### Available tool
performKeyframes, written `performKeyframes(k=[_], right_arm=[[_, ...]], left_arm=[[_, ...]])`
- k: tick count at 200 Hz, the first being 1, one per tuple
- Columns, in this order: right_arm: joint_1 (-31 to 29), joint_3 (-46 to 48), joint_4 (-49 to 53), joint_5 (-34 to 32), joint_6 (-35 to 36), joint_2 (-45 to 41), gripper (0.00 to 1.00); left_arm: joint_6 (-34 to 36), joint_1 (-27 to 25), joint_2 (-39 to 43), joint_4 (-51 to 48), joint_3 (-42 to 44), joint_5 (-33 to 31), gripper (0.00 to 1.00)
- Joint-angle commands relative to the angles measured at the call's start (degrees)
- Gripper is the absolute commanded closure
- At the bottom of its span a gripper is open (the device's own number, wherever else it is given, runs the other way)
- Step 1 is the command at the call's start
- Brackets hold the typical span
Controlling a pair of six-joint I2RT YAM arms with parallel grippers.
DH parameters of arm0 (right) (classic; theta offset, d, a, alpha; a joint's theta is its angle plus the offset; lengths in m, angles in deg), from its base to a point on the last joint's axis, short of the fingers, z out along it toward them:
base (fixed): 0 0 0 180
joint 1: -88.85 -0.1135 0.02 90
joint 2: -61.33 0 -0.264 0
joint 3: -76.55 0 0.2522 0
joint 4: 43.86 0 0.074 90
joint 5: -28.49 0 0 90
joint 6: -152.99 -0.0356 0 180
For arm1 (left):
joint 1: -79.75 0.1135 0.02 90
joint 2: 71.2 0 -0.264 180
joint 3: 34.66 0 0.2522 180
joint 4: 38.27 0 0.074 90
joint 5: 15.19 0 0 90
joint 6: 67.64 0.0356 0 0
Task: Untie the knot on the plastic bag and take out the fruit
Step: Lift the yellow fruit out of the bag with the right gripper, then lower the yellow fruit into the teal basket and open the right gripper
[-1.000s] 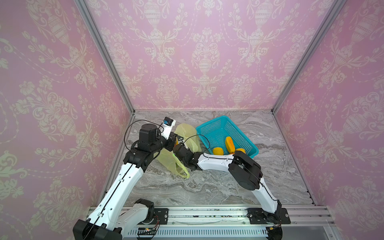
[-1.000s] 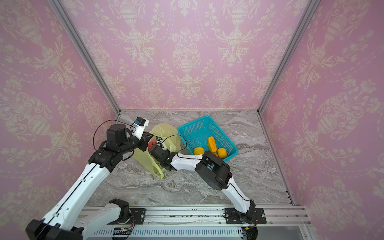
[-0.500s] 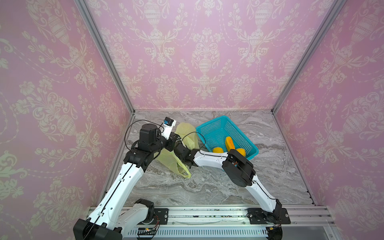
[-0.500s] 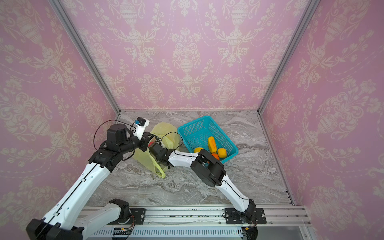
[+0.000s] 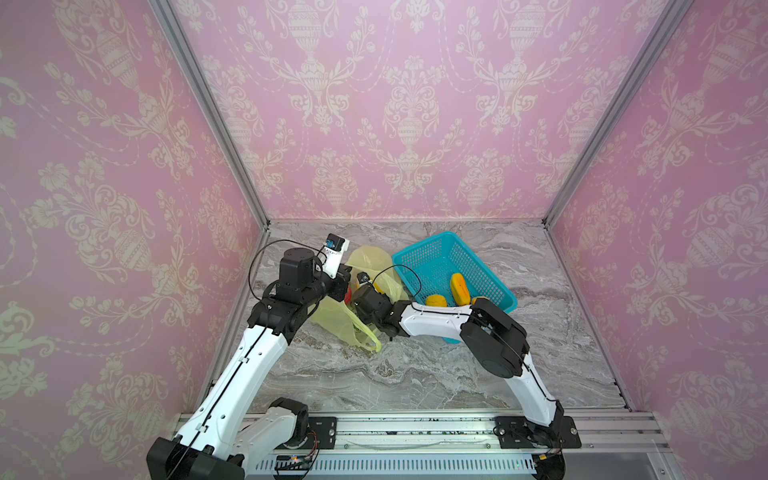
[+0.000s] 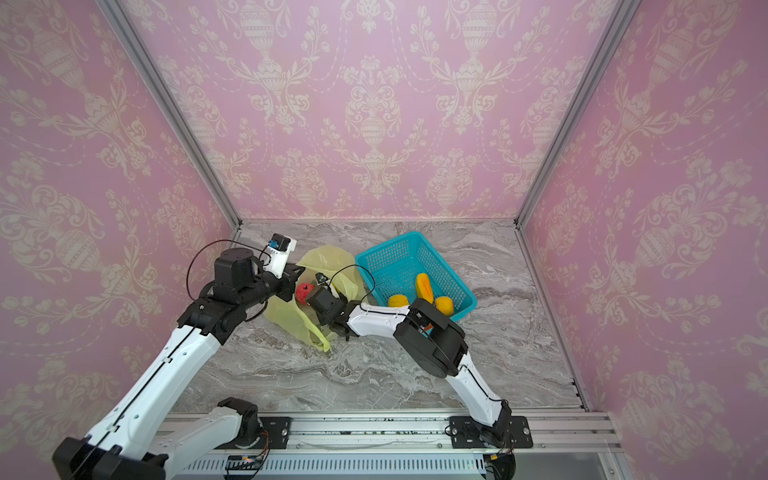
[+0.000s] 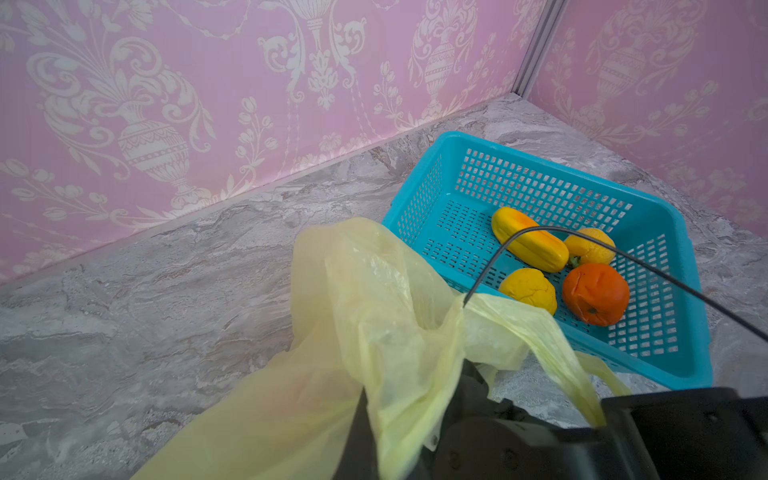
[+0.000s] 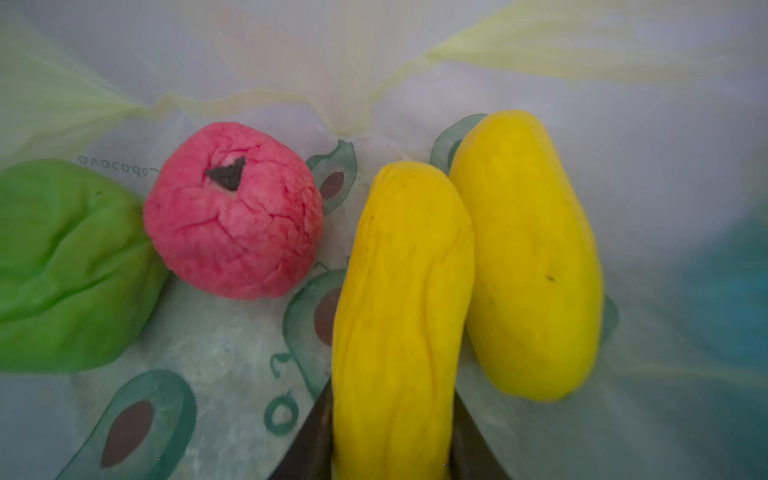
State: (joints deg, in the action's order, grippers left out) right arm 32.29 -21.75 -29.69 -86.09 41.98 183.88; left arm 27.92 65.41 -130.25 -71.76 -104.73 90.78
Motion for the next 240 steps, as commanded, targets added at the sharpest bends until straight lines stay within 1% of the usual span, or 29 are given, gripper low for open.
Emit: performKeyframes(k=[1,24,40,53,73,93,112,123,141,156,170,182,205,220,240], right_arm=[[-0.83,6.90,-8.52,0.44,5.56,-11.05,0.87],[-1.48,15.62,-14.27,4.33,11.51,-21.21,0.87],[-2.07,21.00,-16.10,4.67,14.63,-27.05,0.88],[-2.08,23.54,-16.25,5.48,15.43,-31.38,0.88],[-2.20,27.55,-17.02,10.92,17.32,-37.68,0.89],[-2.33,31.47,-18.66,13.88,17.31,-43.96,0.88],[-2.24,34.81,-20.09,17.58,17.88,-48.91,0.87],[-2.24,36.07,-19.92,17.35,18.11,-51.23,0.86],[-1.48,37.14,-18.14,11.94,16.89,-54.93,0.89],[0.67,39.31,-17.43,8.30,15.03,-57.94,0.89],[4.40,41.77,-17.22,5.31,12.14,-60.56,0.90],[8.36,43.00,-15.09,4.54,8.52,-62.60,0.92],[16.64,45.52,-10.89,3.50,1.45,-65.57,0.91],[22.48,46.14,-7.64,4.63,-3.32,-65.75,0.91],[29.43,47.02,-7.30,10.81,-7.20,-63.49,0.91]], left_arm=[[1.40,0.49,-0.44,-0.72,-0.01,-4.59,1.00],[1.44,0.50,-0.19,-0.52,0.42,-5.73,1.00],[1.19,0.53,-0.61,-0.80,-0.22,-5.61,1.00],[1.20,0.62,-0.68,-1.08,-0.39,-5.21,1.00],[1.04,0.57,-0.36,-0.49,0.22,-5.84,1.00],[1.11,0.69,-0.94,-1.37,-0.54,-5.76,1.00],[1.05,0.73,-0.63,-1.06,-0.10,-7.17,1.00],[0.94,0.73,-0.87,-1.19,-0.40,-7.30,1.00],[1.01,0.87,-0.99,-1.66,-0.68,-6.99,1.00],[0.86,0.89,-0.63,-1.31,-0.12,-7.26,1.00],[0.75,0.84,-0.80,-1.34,-0.52,-6.81,1.00],[0.83,0.90,-1.09,-1.77,-0.88,-6.73,1.00],[0.59,0.94,-0.72,-1.37,-0.24,-7.28,1.00],[0.59,0.91,-1.05,-1.76,-0.88,-6.57,1.00],[0.50,0.98,-0.72,-1.51,-0.32,-7.00,1.00]])
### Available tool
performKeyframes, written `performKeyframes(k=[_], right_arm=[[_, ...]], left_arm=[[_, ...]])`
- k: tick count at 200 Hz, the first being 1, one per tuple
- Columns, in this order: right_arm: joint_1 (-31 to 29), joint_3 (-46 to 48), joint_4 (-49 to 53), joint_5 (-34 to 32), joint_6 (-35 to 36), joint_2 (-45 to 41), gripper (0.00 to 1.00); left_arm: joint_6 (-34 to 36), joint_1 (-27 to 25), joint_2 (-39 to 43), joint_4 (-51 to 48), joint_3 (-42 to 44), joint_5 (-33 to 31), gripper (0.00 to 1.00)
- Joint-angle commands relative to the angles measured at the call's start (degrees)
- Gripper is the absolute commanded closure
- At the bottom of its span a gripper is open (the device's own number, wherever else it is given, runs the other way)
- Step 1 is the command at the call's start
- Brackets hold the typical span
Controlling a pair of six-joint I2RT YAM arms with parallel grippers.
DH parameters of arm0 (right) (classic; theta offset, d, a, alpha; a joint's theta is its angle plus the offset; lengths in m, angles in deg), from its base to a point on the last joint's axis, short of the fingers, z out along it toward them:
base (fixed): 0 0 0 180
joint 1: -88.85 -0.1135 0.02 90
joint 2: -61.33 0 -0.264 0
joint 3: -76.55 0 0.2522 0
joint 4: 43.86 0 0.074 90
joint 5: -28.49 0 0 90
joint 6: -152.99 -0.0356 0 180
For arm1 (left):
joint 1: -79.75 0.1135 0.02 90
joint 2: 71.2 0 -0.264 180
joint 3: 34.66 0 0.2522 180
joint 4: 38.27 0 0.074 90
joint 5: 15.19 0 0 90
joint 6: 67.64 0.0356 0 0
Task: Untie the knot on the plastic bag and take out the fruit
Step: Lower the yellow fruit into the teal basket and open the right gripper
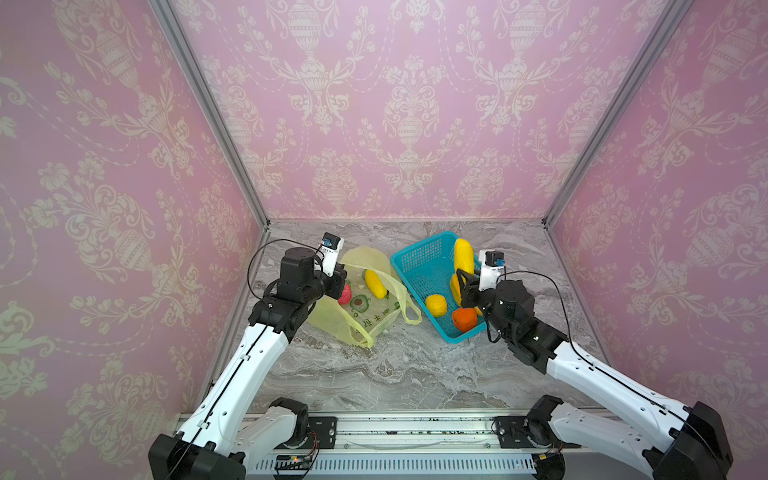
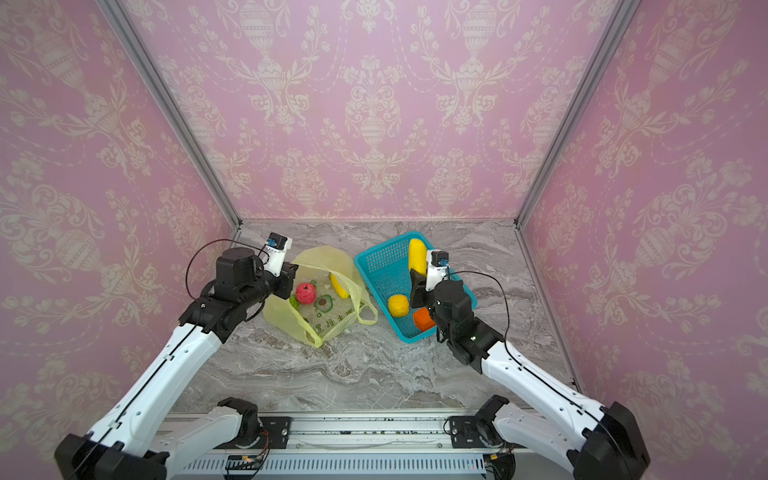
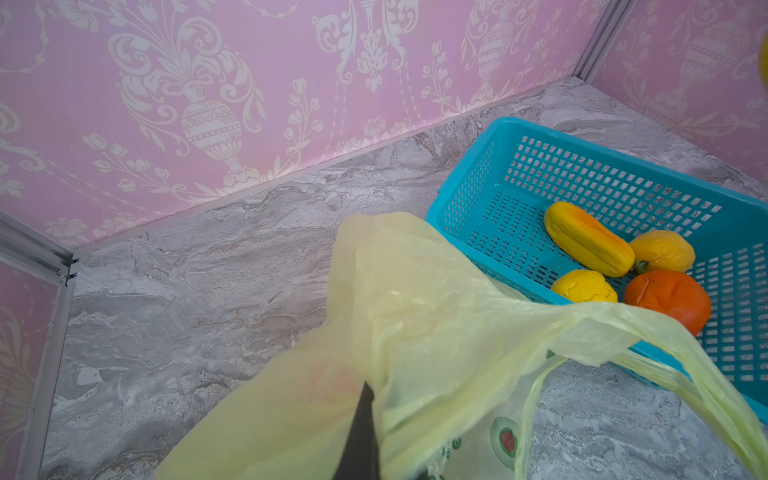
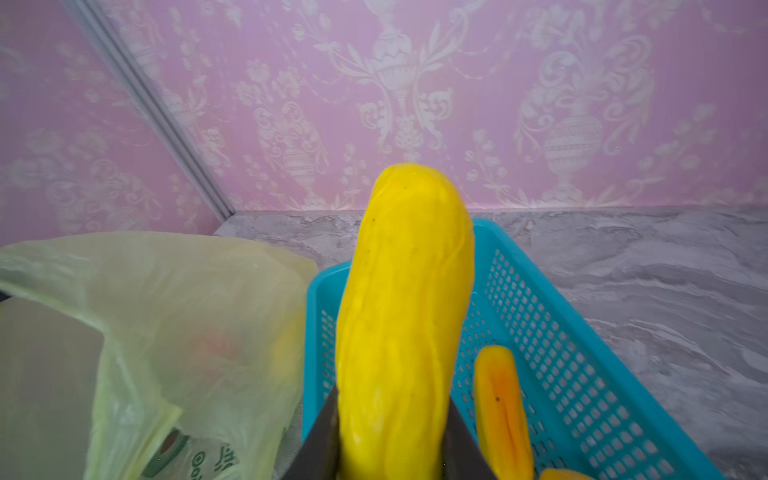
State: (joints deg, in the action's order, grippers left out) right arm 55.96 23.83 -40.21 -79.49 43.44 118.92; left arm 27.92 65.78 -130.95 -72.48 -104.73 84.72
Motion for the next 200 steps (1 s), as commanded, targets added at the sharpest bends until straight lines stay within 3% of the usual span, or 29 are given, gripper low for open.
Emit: performKeyframes(k=[1,25,64,144,169,200], right_arm=[[6.05,1.48,3.19,4.50,-8.80,1.69,0.91],[11.52,-0.21,3.61,10.89,-11.64,8.61,0.92],[13.92,-7.25,6.12,17.47,-11.72,22.58,0.94],[15.39,-15.36,5.77,20.75,-11.73,39.84,0.94],[15.44,-16.11,5.07,21.92,-12.03,41.64,0.86],[15.39,-15.09,3.05,23.73,-11.98,40.98,0.64]], left_arm=[[0.50,0.57,-0.02,-0.76,-0.31,-0.94,1.00],[0.50,0.61,-0.21,-1.17,-0.81,-0.51,1.00],[0.59,0.59,-0.45,-1.03,-0.72,-0.60,1.00],[0.50,0.65,-0.97,-0.78,-0.73,-0.42,1.00],[0.53,0.71,-0.84,-0.78,-0.70,-0.51,1.00],[0.50,0.78,-0.88,-0.82,-0.75,-0.33,1.00]])
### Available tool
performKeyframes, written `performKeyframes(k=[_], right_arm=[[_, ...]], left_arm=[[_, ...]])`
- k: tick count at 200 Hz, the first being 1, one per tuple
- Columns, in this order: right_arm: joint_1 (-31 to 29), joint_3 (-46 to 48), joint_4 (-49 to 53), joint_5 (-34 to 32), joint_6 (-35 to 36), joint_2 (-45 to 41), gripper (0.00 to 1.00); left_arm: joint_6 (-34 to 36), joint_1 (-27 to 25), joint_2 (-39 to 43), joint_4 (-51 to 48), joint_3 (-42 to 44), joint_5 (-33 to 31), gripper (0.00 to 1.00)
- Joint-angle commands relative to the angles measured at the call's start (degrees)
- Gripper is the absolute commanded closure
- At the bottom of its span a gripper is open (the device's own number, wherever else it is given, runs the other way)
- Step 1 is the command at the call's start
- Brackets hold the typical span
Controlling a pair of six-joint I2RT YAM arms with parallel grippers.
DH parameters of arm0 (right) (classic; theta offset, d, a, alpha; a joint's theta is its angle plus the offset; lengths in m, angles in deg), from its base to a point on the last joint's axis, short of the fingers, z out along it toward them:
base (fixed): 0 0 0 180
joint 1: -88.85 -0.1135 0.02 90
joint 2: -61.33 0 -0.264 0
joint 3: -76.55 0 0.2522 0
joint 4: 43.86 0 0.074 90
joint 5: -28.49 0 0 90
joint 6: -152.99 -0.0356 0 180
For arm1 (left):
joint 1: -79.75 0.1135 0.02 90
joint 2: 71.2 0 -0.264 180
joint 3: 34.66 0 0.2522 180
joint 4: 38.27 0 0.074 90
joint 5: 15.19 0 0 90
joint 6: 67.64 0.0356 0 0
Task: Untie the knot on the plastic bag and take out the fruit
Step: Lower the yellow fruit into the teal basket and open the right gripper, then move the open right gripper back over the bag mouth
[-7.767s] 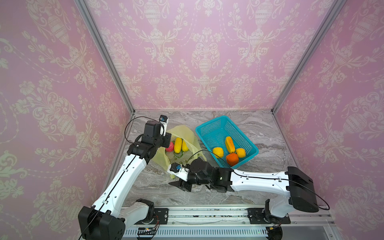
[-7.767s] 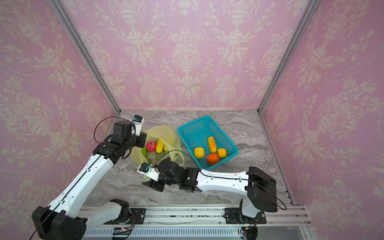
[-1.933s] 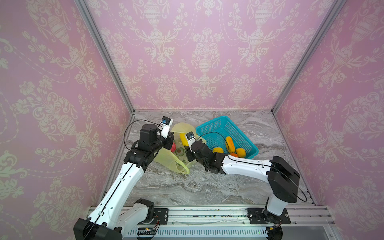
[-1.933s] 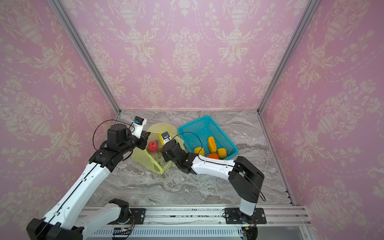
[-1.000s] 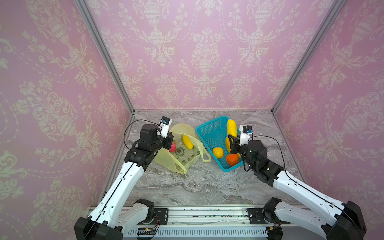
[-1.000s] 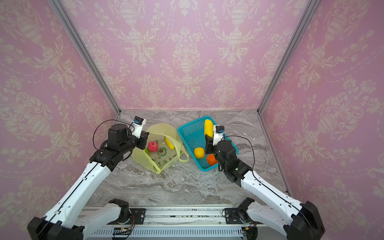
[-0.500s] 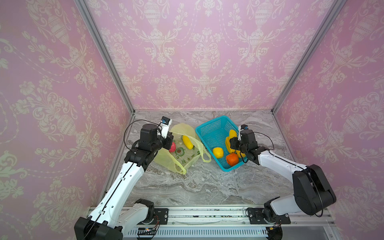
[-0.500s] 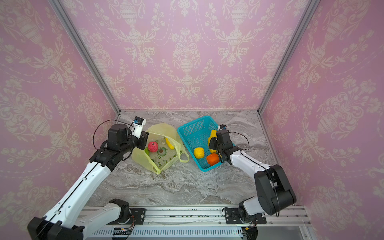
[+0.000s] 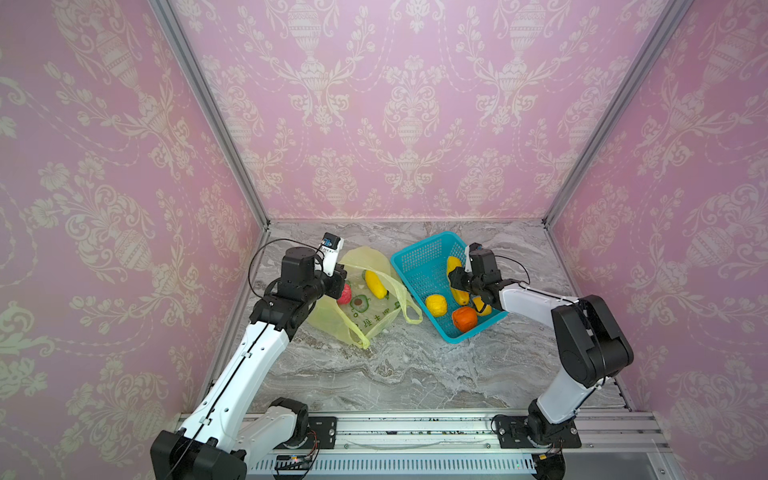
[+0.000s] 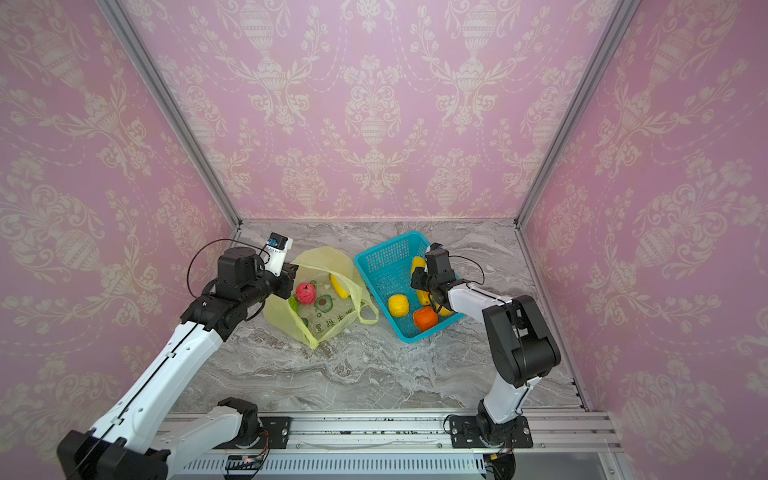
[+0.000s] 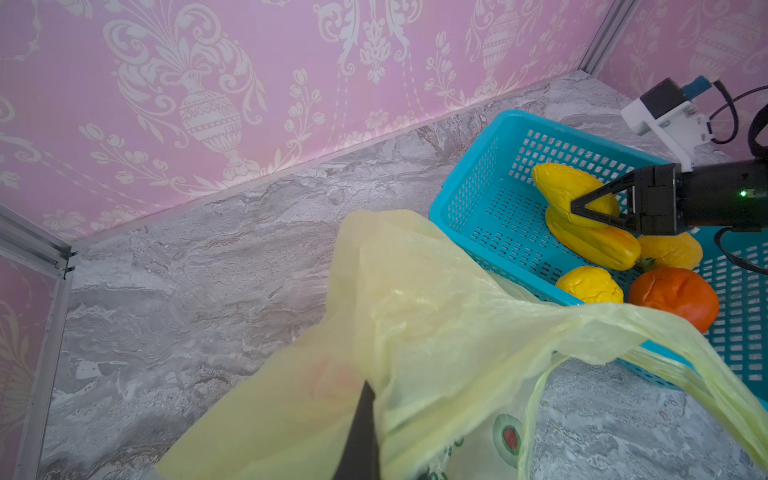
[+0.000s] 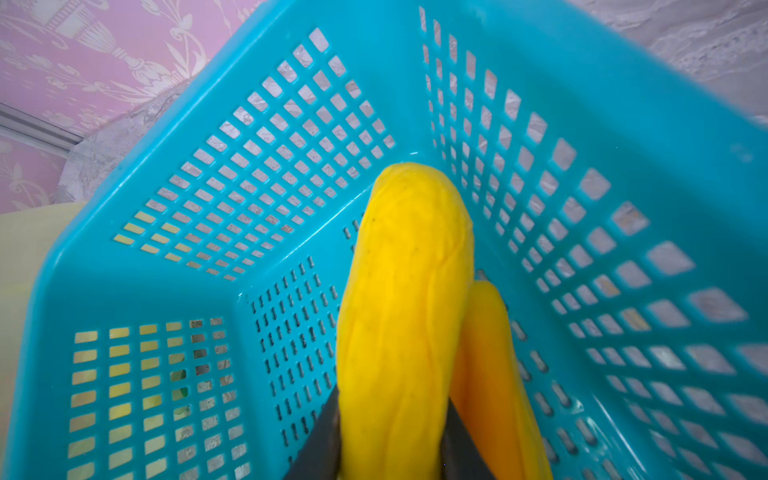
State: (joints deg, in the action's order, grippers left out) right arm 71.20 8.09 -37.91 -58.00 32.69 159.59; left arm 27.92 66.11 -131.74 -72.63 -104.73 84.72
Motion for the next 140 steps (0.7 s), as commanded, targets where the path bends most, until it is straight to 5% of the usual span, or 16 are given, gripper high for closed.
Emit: performKeyframes(k=[1,31,89,118,140], right_arm=[[0.16,0.69,0.72,2.27,-1.19,0.29,0.63],[0.07,2.67,-0.76,2.31,-1.15,-2.19,0.47],[-2.26,9.20,-3.26,-1.78,0.87,-14.91,0.41],[-6.39,13.01,-5.81,-4.39,4.95,-24.39,0.43],[-11.67,15.30,-8.98,-4.21,10.08,-30.89,0.56]], left_arm=[[0.50,0.46,-0.10,-0.67,-0.74,-0.33,1.00],[0.39,0.40,0.02,-0.74,-0.68,-0.26,1.00],[0.41,0.38,-0.12,-0.74,-0.73,-0.20,1.00],[0.42,0.39,-0.11,-0.75,-0.71,-0.24,1.00],[0.40,0.48,-0.19,-0.76,-0.72,-0.16,1.00]])
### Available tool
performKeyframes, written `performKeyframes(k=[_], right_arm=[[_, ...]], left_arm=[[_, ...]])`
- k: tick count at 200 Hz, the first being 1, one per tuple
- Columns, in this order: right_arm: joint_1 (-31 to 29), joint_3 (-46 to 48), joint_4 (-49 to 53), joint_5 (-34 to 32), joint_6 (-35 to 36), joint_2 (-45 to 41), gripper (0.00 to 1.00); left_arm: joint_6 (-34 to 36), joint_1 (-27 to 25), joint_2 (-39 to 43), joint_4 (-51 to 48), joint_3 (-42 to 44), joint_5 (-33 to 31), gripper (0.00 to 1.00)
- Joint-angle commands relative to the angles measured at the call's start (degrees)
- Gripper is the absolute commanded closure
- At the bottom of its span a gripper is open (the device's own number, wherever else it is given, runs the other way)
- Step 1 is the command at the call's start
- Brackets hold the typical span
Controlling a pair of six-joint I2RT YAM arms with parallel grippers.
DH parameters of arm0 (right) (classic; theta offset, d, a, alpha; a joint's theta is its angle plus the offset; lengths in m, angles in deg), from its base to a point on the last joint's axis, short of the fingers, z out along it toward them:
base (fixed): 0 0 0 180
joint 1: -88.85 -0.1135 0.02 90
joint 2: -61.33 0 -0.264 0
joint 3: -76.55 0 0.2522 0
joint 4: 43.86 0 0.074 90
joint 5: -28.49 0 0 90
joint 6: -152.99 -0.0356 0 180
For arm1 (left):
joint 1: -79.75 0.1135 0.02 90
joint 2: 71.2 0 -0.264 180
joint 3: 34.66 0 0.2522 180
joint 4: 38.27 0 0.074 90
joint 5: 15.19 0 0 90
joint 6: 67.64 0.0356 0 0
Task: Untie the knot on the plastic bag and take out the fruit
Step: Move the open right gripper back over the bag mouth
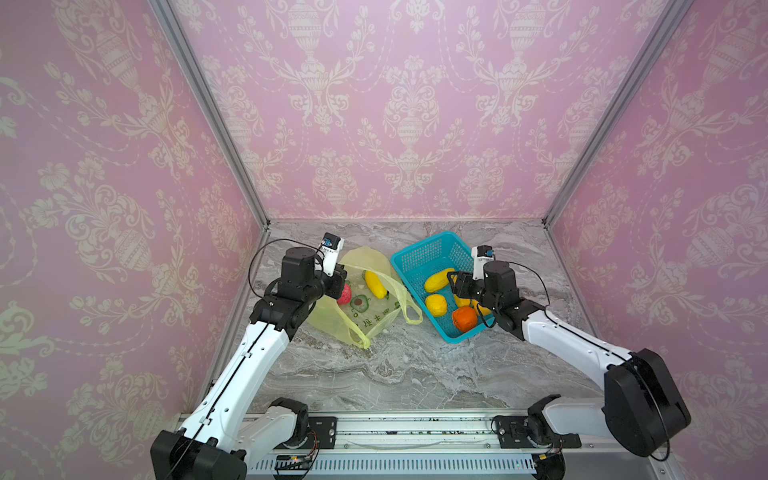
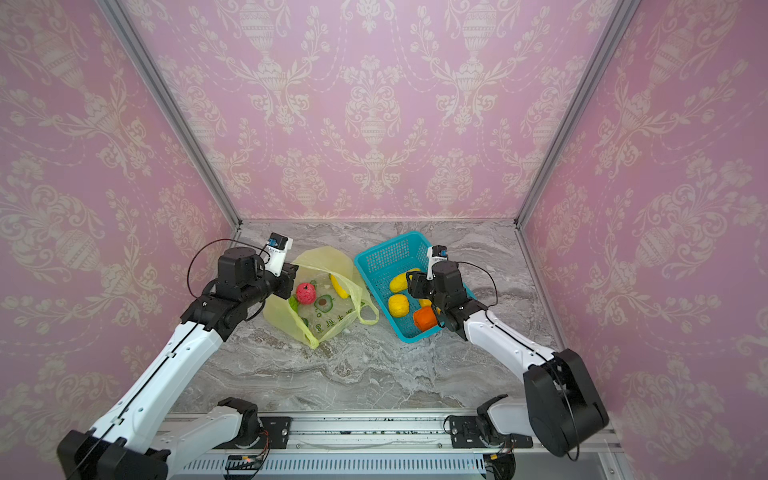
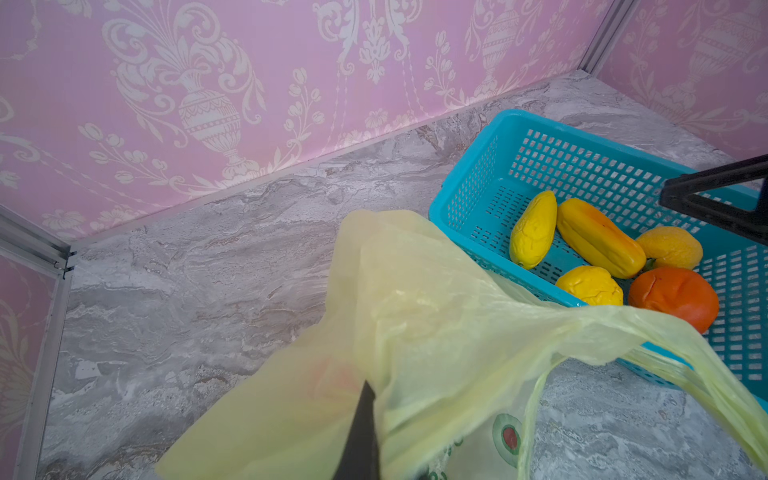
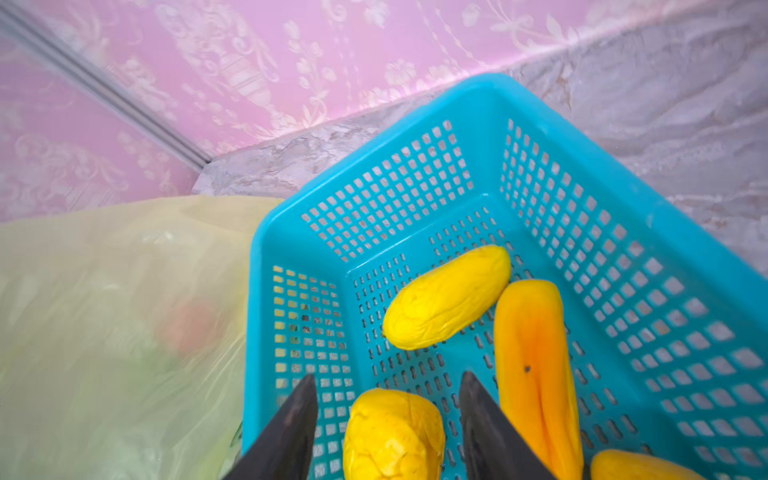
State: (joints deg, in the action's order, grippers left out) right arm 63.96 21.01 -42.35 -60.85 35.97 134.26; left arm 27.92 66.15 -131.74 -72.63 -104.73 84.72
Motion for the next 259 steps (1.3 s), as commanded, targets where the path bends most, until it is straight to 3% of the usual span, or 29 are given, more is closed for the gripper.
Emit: performKeyframes(k=[1,16,38,80,105,156,217,259], right_arm=[[-4.72,2.44,-4.67,-1.37,6.94,-5.80,0.57],[-9.65,2.84,-5.89,-1.26,12.24,-8.60,0.65],[-17.87,2.59,-7.25,-1.00,21.20,-9.92,0.68],[-28.44,-1.74,-6.09,-0.75,31.32,-3.61,0.75],[-30.96,-6.94,-1.88,-1.63,33.48,2.18,0.80],[-34.66,-16.45,3.37,-7.13,35.64,13.87,0.82],[-34.55,-27.20,7.84,-16.07,36.14,28.15,0.86],[-33.42,-29.14,6.36,-16.74,36.18,33.60,0.87]], left_arm=[[0.41,0.43,-0.19,-0.71,-0.73,-0.16,1.00],[0.41,0.47,-0.11,-0.82,-0.75,-0.12,1.00],[0.41,0.41,-0.02,-0.85,-0.74,-0.07,1.00],[0.37,0.45,0.06,-0.85,-0.79,0.01,1.00],[0.30,0.49,-0.02,-0.84,-0.75,0.11,1.00],[0.15,0.48,-0.02,-0.84,-0.75,0.26,1.00],[0.17,0.45,-0.02,-0.76,-0.87,0.40,1.00],[0.10,0.47,0.06,-0.84,-0.88,0.59,1.00]])
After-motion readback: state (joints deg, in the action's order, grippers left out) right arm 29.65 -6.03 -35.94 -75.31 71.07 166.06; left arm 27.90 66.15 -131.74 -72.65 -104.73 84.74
